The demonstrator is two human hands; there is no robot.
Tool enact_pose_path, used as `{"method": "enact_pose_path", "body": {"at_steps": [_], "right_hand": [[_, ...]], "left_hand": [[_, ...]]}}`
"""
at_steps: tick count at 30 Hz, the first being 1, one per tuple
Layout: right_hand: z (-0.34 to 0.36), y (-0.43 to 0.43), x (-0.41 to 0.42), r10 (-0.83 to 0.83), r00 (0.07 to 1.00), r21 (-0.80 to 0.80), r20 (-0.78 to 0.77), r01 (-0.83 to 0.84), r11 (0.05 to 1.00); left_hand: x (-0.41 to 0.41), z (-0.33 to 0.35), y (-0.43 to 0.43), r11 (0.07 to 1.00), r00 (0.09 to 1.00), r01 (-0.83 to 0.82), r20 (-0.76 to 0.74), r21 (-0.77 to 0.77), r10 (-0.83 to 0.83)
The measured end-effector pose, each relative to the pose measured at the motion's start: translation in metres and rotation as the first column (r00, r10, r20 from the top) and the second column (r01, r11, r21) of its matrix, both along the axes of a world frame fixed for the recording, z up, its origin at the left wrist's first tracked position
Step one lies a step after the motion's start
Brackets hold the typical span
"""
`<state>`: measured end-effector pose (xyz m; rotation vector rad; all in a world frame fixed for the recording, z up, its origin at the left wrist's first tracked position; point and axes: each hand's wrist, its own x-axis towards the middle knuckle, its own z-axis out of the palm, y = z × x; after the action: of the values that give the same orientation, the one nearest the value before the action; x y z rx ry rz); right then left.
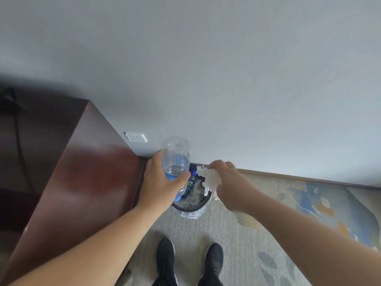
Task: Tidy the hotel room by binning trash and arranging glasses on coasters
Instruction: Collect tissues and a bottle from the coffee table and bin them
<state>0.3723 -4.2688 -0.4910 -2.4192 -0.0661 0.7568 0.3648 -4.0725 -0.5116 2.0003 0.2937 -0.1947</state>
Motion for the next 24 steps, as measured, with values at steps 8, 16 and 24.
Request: {"method": "enact_pose_path", "body": {"at_steps": [8,16,24], "right_hand": [[-0.138,0.004,0.020,0.013,0.999,-0.078,-0.039,-0.016,0.997],[-0.273,0.013,0.033,0.005,0.999,-0.178,-0.033,-0.011,0.984],[-0.356,0.018,0.031,0.024,0.996,-0.260,-0.081,-0.044,0.965]], "left_hand": [[0.005,-0.133,0.000,0.998,0.994,-0.054,-0.093,0.040,0.058],[0.011,-0.265,-0.002,0.991,0.987,-0.019,-0.155,0.133,0.040],[0.009,-0.345,0.002,0.974,0.976,0.061,-0.220,0.217,-0.012]]}}
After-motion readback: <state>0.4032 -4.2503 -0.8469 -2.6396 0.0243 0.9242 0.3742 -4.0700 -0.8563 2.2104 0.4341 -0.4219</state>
